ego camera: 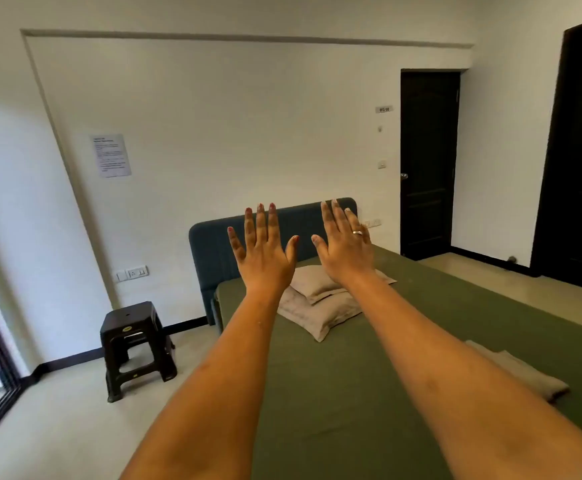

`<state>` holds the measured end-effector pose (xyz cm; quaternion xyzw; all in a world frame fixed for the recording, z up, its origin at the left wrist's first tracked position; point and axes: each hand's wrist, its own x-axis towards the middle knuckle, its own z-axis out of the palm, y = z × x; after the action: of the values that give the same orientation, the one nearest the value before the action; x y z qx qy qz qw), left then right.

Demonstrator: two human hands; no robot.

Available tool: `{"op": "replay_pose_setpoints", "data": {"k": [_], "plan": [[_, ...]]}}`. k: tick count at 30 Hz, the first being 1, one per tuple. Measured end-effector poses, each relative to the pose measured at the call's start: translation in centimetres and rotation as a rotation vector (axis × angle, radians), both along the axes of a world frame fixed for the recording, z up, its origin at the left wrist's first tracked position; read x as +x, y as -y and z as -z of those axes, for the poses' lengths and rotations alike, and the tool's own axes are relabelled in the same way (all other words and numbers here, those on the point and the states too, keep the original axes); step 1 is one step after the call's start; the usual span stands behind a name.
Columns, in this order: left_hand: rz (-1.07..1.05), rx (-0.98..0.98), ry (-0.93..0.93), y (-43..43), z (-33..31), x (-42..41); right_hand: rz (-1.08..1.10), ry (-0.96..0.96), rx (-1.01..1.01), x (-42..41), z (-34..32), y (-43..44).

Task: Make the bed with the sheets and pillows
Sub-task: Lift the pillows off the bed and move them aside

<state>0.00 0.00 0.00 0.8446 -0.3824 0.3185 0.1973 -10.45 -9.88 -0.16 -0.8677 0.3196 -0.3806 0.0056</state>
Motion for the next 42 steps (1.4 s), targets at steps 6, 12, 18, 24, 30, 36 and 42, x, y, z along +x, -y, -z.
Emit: {"op": "replay_pose_setpoints", "data": {"k": [6, 12, 18, 24, 30, 36, 42], "plan": [[-0.007, 0.042, -0.008, -3.5, 2.9, 5.2, 0.042, -0.081, 0.056, 4.5, 3.3, -3.6], [-0.027, 0.11, -0.043, -10.1, 6.1, 13.7, 0.066, -0.143, 0.106, 12.5, 6.3, -9.3], [-0.054, 0.154, -0.03, -15.0, 7.7, 19.9, 0.084, -0.179, 0.127, 18.6, 8.2, -13.0], [-0.079, 0.161, -0.045, -16.2, 8.3, 24.5, 0.065, -0.214, 0.139, 24.0, 9.4, -13.8], [-0.09, 0.233, -0.067, -14.3, 10.7, 30.0, 0.058, -0.257, 0.197, 30.7, 11.3, -12.2], [-0.087, 0.308, -0.085, -7.8, 13.7, 38.0, 0.077, -0.294, 0.269, 38.8, 14.8, -5.7], [-0.011, 0.421, -0.157, 4.2, 17.1, 45.7, 0.135, -0.376, 0.389, 45.6, 18.2, 5.6]]}}
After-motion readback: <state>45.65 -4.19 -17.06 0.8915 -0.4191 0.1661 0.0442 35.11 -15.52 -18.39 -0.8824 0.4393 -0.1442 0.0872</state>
